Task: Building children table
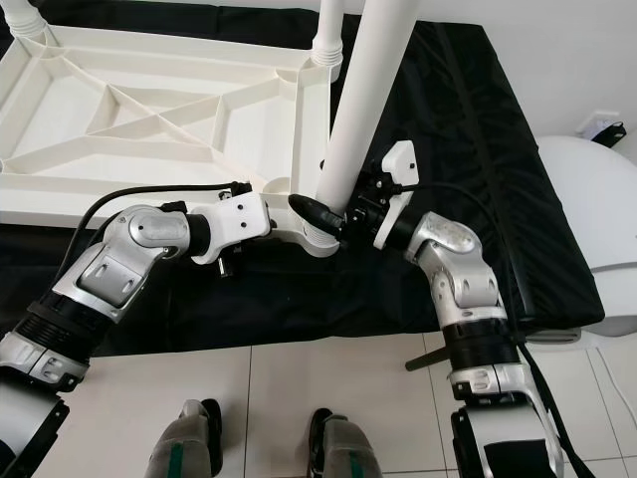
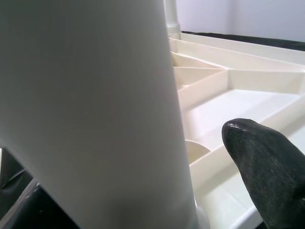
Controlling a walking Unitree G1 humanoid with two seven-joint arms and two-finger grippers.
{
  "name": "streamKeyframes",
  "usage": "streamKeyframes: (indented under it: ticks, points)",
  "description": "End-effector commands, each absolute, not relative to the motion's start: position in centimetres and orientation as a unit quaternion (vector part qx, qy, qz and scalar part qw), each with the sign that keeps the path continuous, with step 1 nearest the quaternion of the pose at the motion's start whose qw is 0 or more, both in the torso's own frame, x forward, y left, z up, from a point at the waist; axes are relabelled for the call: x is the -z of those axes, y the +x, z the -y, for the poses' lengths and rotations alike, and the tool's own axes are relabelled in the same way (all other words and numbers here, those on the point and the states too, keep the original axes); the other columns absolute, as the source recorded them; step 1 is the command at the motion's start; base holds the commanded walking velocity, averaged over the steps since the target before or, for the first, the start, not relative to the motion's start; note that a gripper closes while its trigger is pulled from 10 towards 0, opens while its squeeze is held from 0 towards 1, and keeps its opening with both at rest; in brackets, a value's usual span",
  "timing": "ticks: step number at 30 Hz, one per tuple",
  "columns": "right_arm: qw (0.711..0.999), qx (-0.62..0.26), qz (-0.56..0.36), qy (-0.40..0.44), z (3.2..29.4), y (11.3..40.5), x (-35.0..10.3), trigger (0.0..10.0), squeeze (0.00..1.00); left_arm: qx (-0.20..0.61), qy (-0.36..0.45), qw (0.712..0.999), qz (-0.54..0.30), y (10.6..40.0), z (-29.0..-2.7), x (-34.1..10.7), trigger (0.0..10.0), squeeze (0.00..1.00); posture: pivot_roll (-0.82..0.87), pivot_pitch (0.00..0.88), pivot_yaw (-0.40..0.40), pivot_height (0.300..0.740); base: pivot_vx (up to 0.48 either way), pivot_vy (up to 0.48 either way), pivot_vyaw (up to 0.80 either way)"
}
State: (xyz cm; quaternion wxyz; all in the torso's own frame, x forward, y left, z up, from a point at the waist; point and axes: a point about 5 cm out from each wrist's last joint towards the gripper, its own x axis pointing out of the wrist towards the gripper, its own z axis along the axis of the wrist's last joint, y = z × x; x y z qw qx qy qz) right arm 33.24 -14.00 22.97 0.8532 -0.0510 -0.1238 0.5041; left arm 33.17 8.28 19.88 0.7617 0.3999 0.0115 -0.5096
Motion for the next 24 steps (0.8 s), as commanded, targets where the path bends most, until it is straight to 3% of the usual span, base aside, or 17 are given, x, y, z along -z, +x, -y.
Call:
streamKeyframes:
  ticks: [1, 9, 10, 12, 14, 16, 20, 21, 22, 23, 24]
  points:
    - [0.842, -0.520, 0.127, -0.065, 14.5, 33.3, -23.2, 10.0, 0.00, 0.497, 0.412, 0.763, -0.015, 33.2, -8.9, -19.8, 10.0, 0.00, 0.10, 0.227, -0.030, 0.740, 0.000, 0.000, 0.00]
    - [0.822, -0.554, 0.109, -0.080, 15.3, 32.8, -23.2, 10.0, 0.00, 0.495, 0.412, 0.765, -0.017, 33.1, -9.0, -19.7, 10.0, 0.00, 0.11, 0.216, -0.032, 0.740, 0.000, 0.000, 0.00]
    - [0.818, -0.559, 0.106, -0.085, 15.4, 32.8, -23.2, 8.1, 0.00, 0.495, 0.413, 0.765, -0.017, 33.2, -9.0, -19.7, 10.0, 0.00, 0.10, 0.215, -0.031, 0.740, 0.000, 0.000, 0.00]
    - [0.813, -0.566, 0.105, -0.091, 15.7, 32.7, -23.3, 7.3, 0.00, 0.495, 0.413, 0.764, -0.016, 33.2, -9.0, -19.7, 10.0, 0.00, 0.10, 0.212, -0.030, 0.740, 0.000, 0.000, 0.00]
    - [0.812, -0.567, 0.104, -0.092, 15.8, 32.8, -23.3, 7.3, 0.00, 0.495, 0.413, 0.764, -0.016, 33.2, -9.0, -19.7, 10.0, 0.00, 0.10, 0.212, -0.030, 0.740, 0.000, 0.000, 0.00]
    - [0.809, -0.571, 0.102, -0.096, 15.8, 32.8, -23.3, 4.7, 0.00, 0.496, 0.413, 0.763, -0.016, 33.2, -8.9, -19.7, 10.0, 0.00, 0.10, 0.208, -0.027, 0.740, 0.000, 0.000, 0.00]
    - [0.804, -0.577, 0.101, -0.100, 15.8, 32.7, -23.2, 4.6, 0.00, 0.499, 0.413, 0.762, -0.015, 33.1, -8.7, -19.6, 10.0, 0.00, 0.10, 0.206, -0.025, 0.740, 0.000, 0.000, 0.00]
    - [0.803, -0.580, 0.101, -0.099, 15.8, 32.8, -23.2, 3.9, 0.00, 0.499, 0.413, 0.762, -0.015, 33.1, -8.7, -19.6, 10.0, 0.00, 0.10, 0.206, -0.024, 0.740, 0.000, 0.000, 0.00]
    - [0.802, -0.581, 0.101, -0.098, 15.8, 32.8, -23.2, 3.9, 0.00, 0.499, 0.413, 0.762, -0.015, 33.1, -8.7, -19.6, 10.0, 0.00, 0.10, 0.206, -0.024, 0.740, 0.000, 0.000, 0.00]
    - [0.801, -0.582, 0.101, -0.098, 15.7, 32.8, -23.1, 3.0, 0.00, 0.499, 0.414, 0.761, -0.015, 33.1, -8.7, -19.6, 10.0, 0.00, 0.10, 0.206, -0.023, 0.740, 0.000, 0.000, 0.00]
    - [0.801, -0.582, 0.101, -0.098, 15.7, 32.8, -23.1, 3.0, 0.00, 0.499, 0.414, 0.761, -0.015, 33.1, -8.7, -19.6, 10.0, 0.00, 0.10, 0.206, -0.023, 0.740, 0.000, 0.000, 0.00]
